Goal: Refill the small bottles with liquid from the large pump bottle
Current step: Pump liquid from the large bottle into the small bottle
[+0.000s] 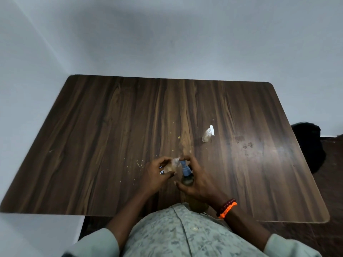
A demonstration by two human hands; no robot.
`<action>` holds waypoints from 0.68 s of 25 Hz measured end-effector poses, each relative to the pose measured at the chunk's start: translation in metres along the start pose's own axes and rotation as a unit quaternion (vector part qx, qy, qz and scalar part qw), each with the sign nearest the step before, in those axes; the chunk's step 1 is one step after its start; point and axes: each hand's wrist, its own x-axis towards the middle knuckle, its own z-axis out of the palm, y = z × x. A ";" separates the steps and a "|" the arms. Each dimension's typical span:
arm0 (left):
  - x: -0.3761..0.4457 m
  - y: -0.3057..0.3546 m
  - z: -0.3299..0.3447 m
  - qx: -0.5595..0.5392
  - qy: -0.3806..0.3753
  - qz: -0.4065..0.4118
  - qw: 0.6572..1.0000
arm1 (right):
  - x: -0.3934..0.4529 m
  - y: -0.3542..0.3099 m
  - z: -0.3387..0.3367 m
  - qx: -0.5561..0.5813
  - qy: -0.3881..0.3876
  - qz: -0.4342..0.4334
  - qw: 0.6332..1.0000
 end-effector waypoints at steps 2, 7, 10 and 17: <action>-0.001 -0.001 -0.002 0.009 -0.008 0.006 1.000 | 0.002 0.000 0.001 0.007 0.010 0.009 1.000; -0.003 0.001 -0.002 0.008 -0.002 0.010 1.000 | -0.001 0.000 0.002 0.010 -0.002 0.002 1.000; -0.002 -0.001 -0.001 0.002 0.000 0.012 1.000 | -0.006 0.002 0.000 0.017 -0.003 0.000 1.000; -0.007 0.004 0.005 0.027 -0.025 0.014 0.999 | -0.008 0.008 -0.002 0.046 0.011 0.004 0.999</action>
